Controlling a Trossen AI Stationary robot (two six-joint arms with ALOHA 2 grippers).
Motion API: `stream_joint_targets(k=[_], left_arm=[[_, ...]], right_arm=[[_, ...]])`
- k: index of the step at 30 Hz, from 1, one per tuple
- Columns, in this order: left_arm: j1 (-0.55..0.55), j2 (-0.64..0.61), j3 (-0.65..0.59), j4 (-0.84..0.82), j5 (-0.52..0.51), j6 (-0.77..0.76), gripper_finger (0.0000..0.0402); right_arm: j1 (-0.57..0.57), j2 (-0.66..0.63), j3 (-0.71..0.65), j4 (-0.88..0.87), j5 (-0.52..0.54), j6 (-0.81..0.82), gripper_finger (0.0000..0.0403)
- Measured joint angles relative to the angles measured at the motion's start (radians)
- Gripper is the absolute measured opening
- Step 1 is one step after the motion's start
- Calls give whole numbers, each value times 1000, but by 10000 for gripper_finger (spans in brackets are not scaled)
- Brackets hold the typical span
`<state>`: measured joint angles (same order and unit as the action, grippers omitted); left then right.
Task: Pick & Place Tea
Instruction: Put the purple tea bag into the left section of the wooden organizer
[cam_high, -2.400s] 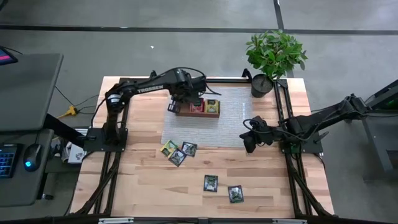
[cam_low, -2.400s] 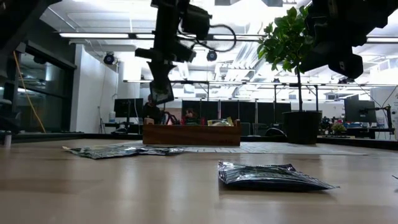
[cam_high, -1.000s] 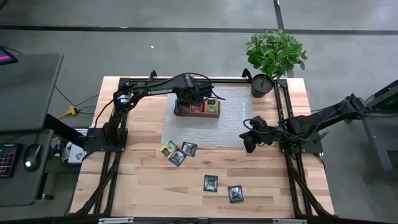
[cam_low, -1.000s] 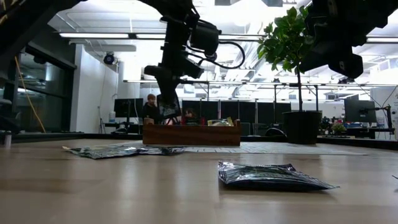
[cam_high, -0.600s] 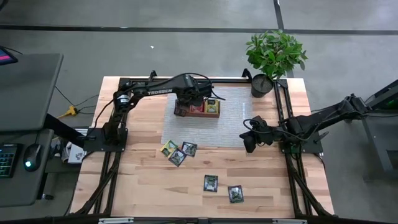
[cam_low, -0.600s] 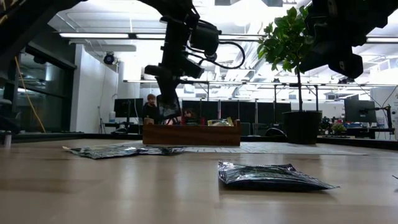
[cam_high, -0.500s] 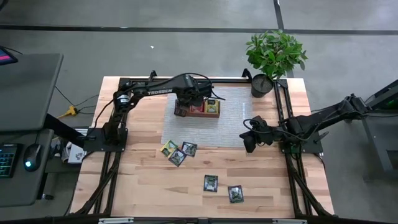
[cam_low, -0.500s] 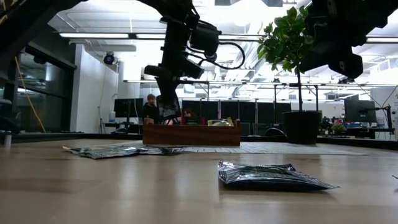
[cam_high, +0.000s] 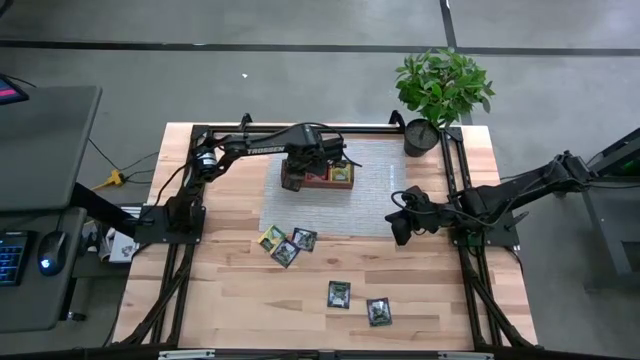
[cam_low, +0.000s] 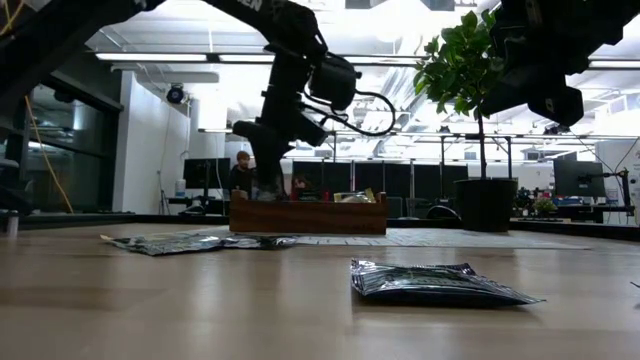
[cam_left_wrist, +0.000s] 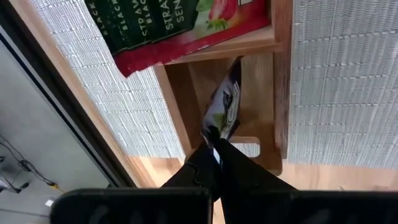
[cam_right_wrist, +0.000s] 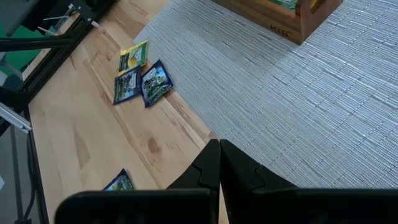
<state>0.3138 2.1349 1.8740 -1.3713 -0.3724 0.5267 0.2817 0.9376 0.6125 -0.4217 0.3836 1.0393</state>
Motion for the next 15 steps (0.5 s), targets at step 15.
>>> stream_joint_targets(k=[15], left_arm=[[0, 0, 0, -2, -9, 16, 149]], right_arm=[[0, 0, 0, 0, -8, 0, 1]])
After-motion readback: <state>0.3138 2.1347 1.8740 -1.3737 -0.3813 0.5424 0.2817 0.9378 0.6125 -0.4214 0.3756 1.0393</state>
